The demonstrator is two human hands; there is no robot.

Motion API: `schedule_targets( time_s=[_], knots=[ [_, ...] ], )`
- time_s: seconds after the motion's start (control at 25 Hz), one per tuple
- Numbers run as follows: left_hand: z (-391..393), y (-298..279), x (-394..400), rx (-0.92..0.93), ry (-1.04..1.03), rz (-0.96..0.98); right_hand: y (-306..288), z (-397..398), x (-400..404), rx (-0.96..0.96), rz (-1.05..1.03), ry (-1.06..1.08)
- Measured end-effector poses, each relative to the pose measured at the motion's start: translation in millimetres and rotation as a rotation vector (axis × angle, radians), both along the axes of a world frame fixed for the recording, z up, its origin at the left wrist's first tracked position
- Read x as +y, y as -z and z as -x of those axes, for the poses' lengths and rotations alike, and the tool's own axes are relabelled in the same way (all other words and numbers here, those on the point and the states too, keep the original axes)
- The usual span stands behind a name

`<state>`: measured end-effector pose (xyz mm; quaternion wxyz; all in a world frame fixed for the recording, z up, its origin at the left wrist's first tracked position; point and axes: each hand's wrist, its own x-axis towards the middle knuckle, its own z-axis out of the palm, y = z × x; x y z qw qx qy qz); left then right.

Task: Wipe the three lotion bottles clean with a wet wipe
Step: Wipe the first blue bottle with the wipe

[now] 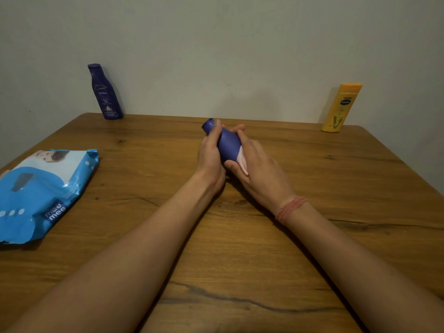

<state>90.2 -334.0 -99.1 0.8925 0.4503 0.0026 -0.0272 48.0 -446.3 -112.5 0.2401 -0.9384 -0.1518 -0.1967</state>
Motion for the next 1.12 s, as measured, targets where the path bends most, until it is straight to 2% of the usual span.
schedule_targets(
  time_s=[0.12, 0.24, 0.4, 0.48, 0.56, 0.68, 0.88, 1.12],
  knots=[
    [-9.5, -0.4, 12.5, -0.017, -0.115, 0.065, -0.3, -0.7, -0.2, 0.052, -0.127, -0.088],
    [-13.2, -6.0, 22.5, -0.008, -0.091, 0.131, -3.7, -3.2, -11.3, 0.195, -0.451, -0.145],
    [-17.1, -4.8, 30.7, -0.02, -0.095, 0.18, -9.0, 1.1, -14.6, 0.507, -0.891, -0.358],
    [-18.5, -2.6, 32.1, -0.022, -0.088, 0.211, -6.1, -1.3, -17.4, 0.548, -1.008, -0.37],
    [-17.4, -2.7, 31.3, -0.043, -0.065, 0.201, -4.4, -3.7, -19.6, 0.486, -0.882, -0.322],
    [-15.5, -2.0, 25.6, -0.082, -0.027, 0.149, -4.1, -6.1, -19.7, 0.476, -0.903, -0.298],
    [-13.0, 2.6, 11.1, -0.058, -0.004, 0.139, -9.8, 1.2, -7.0, 0.305, -0.844, -0.213],
    [-21.1, 6.4, 19.2, 0.138, -0.052, 0.282, -12.5, 4.9, -7.5, 0.34, -0.841, -0.415]
  ],
)
